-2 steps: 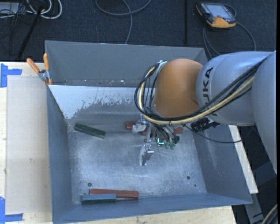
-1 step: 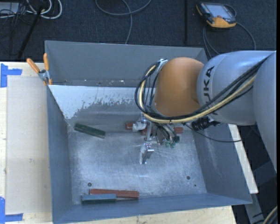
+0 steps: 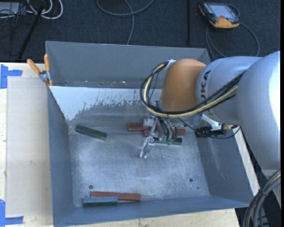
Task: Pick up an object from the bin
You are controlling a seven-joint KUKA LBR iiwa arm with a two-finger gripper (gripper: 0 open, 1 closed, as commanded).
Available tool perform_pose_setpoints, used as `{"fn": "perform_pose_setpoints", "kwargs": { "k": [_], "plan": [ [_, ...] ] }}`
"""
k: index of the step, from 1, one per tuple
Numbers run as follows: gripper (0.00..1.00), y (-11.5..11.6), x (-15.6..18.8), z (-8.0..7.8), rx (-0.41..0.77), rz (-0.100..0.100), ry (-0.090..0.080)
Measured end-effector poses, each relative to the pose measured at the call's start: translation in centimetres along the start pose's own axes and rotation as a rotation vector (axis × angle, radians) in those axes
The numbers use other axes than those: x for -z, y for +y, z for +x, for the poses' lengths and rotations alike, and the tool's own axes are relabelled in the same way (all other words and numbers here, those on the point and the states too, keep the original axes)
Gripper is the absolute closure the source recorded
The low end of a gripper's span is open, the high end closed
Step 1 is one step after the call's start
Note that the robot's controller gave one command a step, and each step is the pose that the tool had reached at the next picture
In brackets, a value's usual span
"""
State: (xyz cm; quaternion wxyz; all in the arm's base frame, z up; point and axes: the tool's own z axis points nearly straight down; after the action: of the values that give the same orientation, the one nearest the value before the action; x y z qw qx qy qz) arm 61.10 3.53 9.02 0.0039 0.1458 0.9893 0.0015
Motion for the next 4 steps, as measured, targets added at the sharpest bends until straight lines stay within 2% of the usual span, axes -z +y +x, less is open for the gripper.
{"fn": "perform_pose_setpoints", "kwargs": {
  "k": [1,2,3,4],
  "plan": [
    [0.00,1.2,0.1,0.5,-0.056,-0.003,-0.003],
    [0.00,2.5,0.6,0.2,0.017,0.005,0.006],
    [0.00,1.7,-0.2,-0.4,-0.197,-0.008,-0.004],
    [1.00,-9.7,-1.4,-4.1,0.085,-0.005,-0.005]
  ]
}}
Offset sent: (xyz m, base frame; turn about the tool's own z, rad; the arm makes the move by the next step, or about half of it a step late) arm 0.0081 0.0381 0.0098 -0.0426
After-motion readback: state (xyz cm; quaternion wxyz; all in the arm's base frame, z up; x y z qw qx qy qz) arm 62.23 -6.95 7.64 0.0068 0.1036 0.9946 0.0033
